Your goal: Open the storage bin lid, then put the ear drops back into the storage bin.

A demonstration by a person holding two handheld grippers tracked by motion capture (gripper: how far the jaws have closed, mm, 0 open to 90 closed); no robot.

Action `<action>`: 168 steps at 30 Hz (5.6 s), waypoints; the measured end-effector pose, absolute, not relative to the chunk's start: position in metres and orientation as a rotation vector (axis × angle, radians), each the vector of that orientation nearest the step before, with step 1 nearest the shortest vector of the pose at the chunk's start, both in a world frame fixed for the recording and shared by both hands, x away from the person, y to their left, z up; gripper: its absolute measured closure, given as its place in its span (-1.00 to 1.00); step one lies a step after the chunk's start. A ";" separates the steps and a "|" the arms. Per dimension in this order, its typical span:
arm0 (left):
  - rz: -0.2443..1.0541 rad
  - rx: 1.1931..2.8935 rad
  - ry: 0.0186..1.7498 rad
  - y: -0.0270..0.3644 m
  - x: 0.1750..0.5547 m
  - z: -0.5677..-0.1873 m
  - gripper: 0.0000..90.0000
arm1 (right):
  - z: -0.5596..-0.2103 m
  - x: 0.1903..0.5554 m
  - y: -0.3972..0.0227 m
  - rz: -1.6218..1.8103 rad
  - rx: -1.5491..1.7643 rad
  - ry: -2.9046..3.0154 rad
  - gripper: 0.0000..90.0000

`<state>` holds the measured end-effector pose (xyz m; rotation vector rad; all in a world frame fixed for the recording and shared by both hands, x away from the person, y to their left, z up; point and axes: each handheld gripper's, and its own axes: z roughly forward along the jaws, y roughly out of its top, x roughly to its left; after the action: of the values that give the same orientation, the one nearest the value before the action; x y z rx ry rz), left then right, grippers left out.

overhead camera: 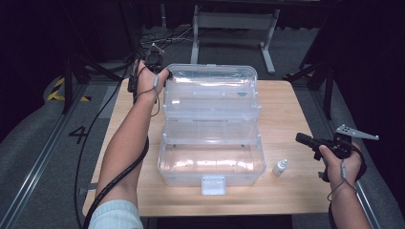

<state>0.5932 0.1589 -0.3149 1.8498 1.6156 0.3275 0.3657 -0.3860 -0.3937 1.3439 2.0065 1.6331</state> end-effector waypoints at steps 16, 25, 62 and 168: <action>0.350 1.891 1.619 0.157 0.604 -0.315 0.84 | -0.399 0.368 -0.385 1.630 1.366 2.017 0.89; 0.343 1.850 1.598 0.160 0.604 -0.319 0.78 | -0.400 0.368 -0.385 1.629 1.367 2.021 0.86; 0.270 1.639 1.591 0.172 0.617 -0.335 0.27 | -0.404 0.370 -0.389 1.638 1.386 2.016 0.81; 0.389 1.735 1.515 0.252 0.396 -0.355 -0.12 | -0.394 0.367 -0.334 1.026 1.208 2.613 0.06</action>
<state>0.3963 0.2520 -0.3547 1.7346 1.5151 0.3886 0.3672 -0.3337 -0.3940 1.2076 2.6128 1.0255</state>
